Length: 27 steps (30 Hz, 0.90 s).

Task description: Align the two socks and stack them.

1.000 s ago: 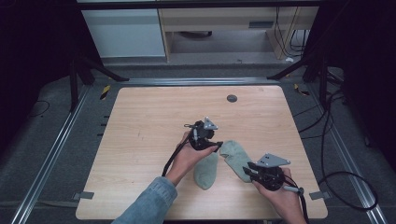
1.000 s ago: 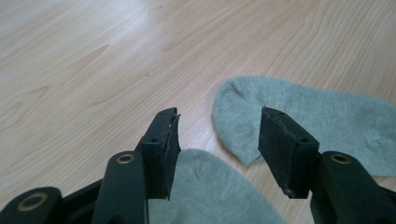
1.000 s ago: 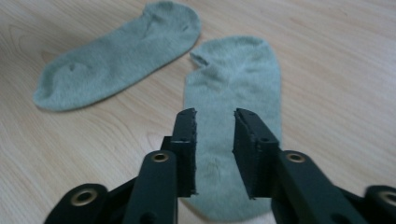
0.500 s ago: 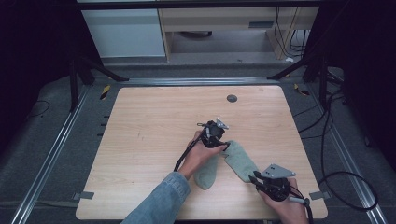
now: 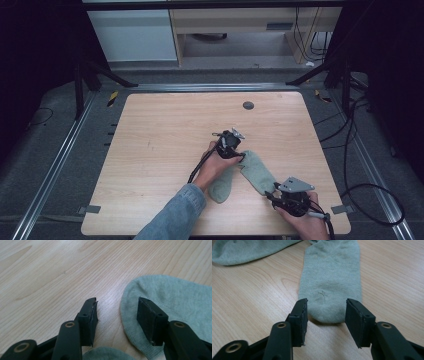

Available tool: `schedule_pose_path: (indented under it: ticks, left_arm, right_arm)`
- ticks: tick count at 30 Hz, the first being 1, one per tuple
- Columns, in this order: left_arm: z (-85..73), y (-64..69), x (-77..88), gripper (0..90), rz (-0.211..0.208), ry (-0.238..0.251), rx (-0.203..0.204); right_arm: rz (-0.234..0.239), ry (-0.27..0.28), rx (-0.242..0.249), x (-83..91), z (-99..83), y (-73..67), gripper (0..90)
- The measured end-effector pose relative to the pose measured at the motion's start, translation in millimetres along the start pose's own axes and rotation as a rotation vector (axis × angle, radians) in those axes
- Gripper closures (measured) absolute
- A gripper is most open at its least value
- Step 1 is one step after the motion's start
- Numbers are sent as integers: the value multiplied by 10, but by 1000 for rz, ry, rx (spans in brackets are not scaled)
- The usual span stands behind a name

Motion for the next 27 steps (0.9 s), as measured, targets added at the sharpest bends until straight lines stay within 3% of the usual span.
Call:
schedule_pose_path:
  ticks: [8,19,27]
  left_arm:
    - [12,9,-9,573,-7,5,-12]
    - [20,120,-18,852,-57,-3,-29]
    - [61,83,54,887,-48,8,-5]
  right_arm:
    - [14,-24,10,-76,-13,12,565]
    - [19,-21,8,-71,-29,60,787]
    - [30,-13,5,-43,42,71,859]
Point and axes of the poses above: each handheld gripper's, and its own axes: x roughly backward along the jaws, z roughly out of its top, y roughly to its right, the point moved 6 cm from there along -x, roughly forward along the jaws, and after that the axes turned 8 degrees about y, right-handed, at the moved point
